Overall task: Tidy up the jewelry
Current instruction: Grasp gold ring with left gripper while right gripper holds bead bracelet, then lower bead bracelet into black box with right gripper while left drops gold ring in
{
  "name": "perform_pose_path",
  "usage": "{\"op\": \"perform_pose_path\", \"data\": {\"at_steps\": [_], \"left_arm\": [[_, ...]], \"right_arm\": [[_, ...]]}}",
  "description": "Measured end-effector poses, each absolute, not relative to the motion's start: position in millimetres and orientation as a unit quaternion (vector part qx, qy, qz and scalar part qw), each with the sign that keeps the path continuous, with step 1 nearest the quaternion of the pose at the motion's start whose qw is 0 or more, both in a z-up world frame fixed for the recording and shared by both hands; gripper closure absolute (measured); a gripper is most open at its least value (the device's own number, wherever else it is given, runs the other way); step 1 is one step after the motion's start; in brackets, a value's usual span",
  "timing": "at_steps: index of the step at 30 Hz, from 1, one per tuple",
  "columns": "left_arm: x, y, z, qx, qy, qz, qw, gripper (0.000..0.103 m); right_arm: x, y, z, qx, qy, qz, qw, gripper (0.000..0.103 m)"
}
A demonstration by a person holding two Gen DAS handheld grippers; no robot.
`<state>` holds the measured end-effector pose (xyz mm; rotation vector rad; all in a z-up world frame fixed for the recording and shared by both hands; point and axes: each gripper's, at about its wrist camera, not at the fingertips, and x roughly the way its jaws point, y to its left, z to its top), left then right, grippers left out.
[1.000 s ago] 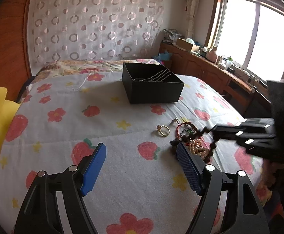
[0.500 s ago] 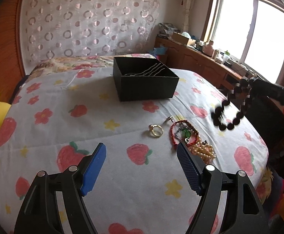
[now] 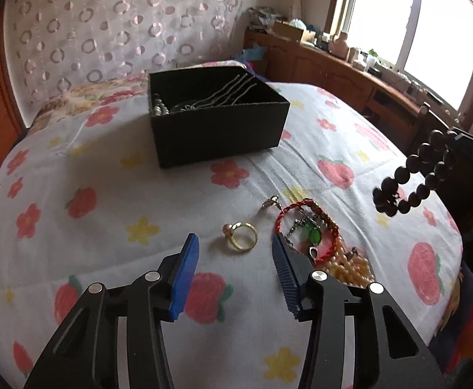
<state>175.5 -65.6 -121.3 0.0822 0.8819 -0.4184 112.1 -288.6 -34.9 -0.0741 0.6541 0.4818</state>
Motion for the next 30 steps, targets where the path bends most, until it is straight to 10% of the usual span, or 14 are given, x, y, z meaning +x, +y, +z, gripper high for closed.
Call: {"op": "perform_pose_path", "data": {"at_steps": [10,30], "left_arm": [[187.9,-83.1,-125.5,0.073,0.43,-0.185,0.88,0.08],[183.7,-70.1,-74.2,0.056,0.364,-0.187,0.911,0.08]], "right_arm": [[114.3,-292.6,-41.4,-0.034,0.32,0.233,0.918,0.088],[130.3,-275.4,-16.8,-0.049,0.298,0.242,0.922,0.088]]}}
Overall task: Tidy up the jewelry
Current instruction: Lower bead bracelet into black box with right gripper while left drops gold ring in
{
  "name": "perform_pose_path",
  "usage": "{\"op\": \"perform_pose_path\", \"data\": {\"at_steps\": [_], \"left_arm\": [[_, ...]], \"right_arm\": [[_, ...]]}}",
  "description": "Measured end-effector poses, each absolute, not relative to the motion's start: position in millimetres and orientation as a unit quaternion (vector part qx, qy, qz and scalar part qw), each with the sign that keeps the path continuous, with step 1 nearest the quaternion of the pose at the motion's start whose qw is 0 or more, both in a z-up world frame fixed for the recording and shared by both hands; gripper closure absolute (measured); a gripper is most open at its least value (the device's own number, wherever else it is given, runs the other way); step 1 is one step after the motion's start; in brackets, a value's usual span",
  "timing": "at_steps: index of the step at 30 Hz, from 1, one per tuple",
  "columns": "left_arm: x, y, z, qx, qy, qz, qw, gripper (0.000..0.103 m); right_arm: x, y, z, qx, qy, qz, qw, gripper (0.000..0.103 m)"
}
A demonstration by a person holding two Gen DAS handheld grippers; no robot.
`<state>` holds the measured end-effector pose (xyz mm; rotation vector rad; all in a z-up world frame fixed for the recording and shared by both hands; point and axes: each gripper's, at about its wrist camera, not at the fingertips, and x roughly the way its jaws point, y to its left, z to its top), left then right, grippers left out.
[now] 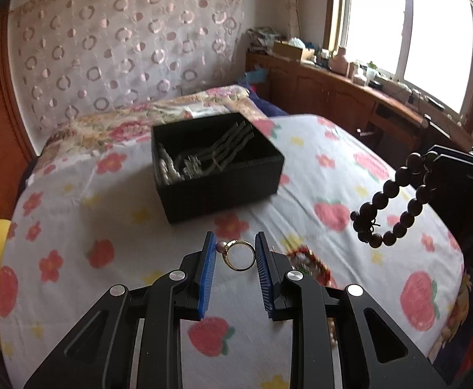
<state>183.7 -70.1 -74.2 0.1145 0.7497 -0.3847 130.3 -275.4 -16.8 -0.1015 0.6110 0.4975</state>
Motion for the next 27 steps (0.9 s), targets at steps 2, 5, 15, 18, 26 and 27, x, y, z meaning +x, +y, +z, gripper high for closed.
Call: {"op": "perform_pose_path", "data": {"at_steps": [2,5,15,18,26,27], "left_arm": [[187.9,-68.7,-66.7,0.052,0.356,-0.186,0.914,0.08],[196.0,-66.2,-55.5,0.048,0.345,-0.186,0.919,0.08],[230.2,-56.7,-39.3,0.031,0.331,-0.184,0.925,0.08],[240.1,-55.6,-39.6,0.028,0.331,-0.183,0.925,0.08],[266.6,-47.0,-51.5,0.018,0.344,-0.179,0.922,0.08],[269.7,-45.7,-53.6,0.016,0.346,-0.179,0.921,0.08]], "right_arm": [[136.5,-272.5,-11.2,-0.052,0.293,0.244,0.923,0.088],[149.6,-267.2,-2.2,-0.056,0.284,0.249,0.924,0.088],[201.8,-250.6,16.5,-0.058,0.27,0.269,0.923,0.088],[221.2,-243.2,19.4,-0.056,0.27,0.278,0.92,0.088],[268.8,-223.1,0.3,-0.05,0.296,0.299,0.906,0.088],[271.7,-221.6,-5.1,-0.051,0.301,0.301,0.903,0.088]]}}
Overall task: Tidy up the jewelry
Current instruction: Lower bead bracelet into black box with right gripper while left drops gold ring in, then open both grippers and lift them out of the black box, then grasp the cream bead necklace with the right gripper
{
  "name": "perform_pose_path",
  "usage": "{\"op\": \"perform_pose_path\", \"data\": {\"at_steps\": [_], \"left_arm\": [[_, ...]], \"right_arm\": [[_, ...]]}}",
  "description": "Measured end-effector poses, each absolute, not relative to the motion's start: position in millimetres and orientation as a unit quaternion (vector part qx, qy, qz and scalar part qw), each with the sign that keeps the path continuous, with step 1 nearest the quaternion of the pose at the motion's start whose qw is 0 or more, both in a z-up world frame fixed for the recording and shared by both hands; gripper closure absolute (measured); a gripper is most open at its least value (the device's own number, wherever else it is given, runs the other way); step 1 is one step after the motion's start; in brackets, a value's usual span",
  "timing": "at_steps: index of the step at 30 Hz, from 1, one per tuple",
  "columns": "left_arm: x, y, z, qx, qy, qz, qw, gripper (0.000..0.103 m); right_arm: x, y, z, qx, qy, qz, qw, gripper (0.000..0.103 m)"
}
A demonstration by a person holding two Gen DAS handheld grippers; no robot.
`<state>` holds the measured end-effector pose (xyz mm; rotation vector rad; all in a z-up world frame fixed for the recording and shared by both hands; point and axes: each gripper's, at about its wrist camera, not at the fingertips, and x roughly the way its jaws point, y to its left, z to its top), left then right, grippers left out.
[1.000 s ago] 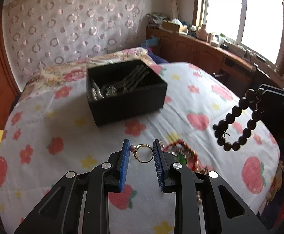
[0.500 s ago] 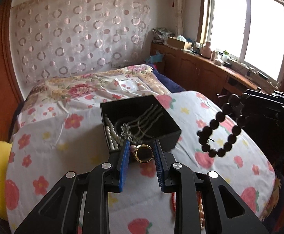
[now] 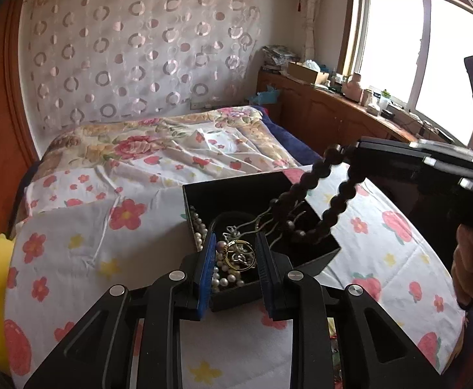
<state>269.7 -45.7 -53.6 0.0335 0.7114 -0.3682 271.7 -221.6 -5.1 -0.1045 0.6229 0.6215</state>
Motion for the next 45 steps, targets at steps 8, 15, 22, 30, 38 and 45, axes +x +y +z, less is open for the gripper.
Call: {"op": "perform_pose_path", "data": {"at_steps": [8,15,22,30,38,45], "left_arm": [[284.4,-44.5,-63.6,0.015,0.355,-0.183,0.917,0.079],[292.3,-46.3,-66.0,0.017,0.358,-0.182,0.916,0.08],[294.7,-47.0,-64.6,0.017,0.358,-0.182,0.916,0.075],[287.4,-46.4,-58.2,0.01,0.347,-0.181,0.92,0.055],[235.9,-36.6,-61.8,0.009,0.332,-0.172,0.927,0.022],[185.5,-24.4,-76.7,-0.004,0.338,-0.167,0.926,0.018]], "right_arm": [[273.2,-215.2,-41.0,-0.06,0.335,0.3,0.891,0.088],[275.2,-221.4,-49.5,-0.051,0.347,0.29,0.89,0.087],[267.5,-228.0,-44.2,-0.052,0.335,0.291,0.895,0.069],[256.0,-243.3,-37.9,-0.032,0.334,0.28,0.9,0.069],[210.7,-255.5,-58.8,-0.038,0.355,0.268,0.895,0.069],[162.4,-253.7,-90.5,-0.043,0.388,0.274,0.879,0.069]]}}
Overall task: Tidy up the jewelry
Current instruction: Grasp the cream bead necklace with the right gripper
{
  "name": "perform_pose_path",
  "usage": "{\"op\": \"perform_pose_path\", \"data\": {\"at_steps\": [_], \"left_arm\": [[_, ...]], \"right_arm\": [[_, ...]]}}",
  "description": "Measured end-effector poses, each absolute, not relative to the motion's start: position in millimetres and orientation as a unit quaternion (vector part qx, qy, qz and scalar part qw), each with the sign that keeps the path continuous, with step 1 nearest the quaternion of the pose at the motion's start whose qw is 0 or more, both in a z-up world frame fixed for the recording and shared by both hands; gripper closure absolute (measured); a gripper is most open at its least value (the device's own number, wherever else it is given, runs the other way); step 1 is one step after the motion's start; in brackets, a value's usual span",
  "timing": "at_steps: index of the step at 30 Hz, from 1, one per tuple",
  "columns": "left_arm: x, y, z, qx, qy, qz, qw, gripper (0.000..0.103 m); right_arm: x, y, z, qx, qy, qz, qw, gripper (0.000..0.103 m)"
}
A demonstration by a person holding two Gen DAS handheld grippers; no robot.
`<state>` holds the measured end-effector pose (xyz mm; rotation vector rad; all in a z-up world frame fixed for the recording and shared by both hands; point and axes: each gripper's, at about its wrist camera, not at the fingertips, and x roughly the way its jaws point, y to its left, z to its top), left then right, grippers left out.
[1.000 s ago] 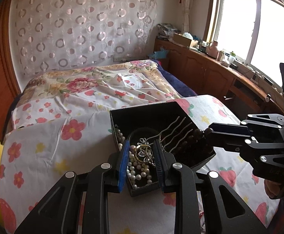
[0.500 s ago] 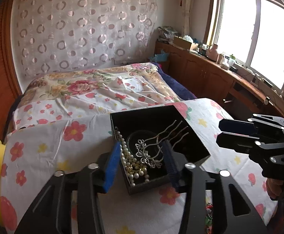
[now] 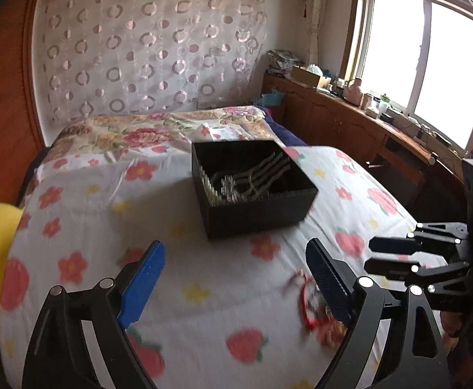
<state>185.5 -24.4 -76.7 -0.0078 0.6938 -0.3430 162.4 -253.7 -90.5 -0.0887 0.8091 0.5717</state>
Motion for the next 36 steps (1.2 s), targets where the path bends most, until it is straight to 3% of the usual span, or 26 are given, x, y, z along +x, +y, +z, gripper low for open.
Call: {"op": "perform_pose_path", "data": {"at_steps": [17,22,36], "left_arm": [[130.1,-13.9,-83.1,-0.013,0.341,-0.162,0.926,0.018],[127.7,-13.8,-82.9,-0.012,0.342,-0.161,0.926,0.018],[120.7,-41.3,-95.5,0.001,0.368,-0.178,0.913,0.018]], "right_arm": [[124.3,-228.6,-123.2,-0.049,0.44,0.274,0.854,0.068],[118.6,-226.1,-121.1,-0.051,0.436,0.284,0.852,0.086],[96.8,-251.4,-82.7,-0.063,0.368,0.269,0.888,0.089]]}}
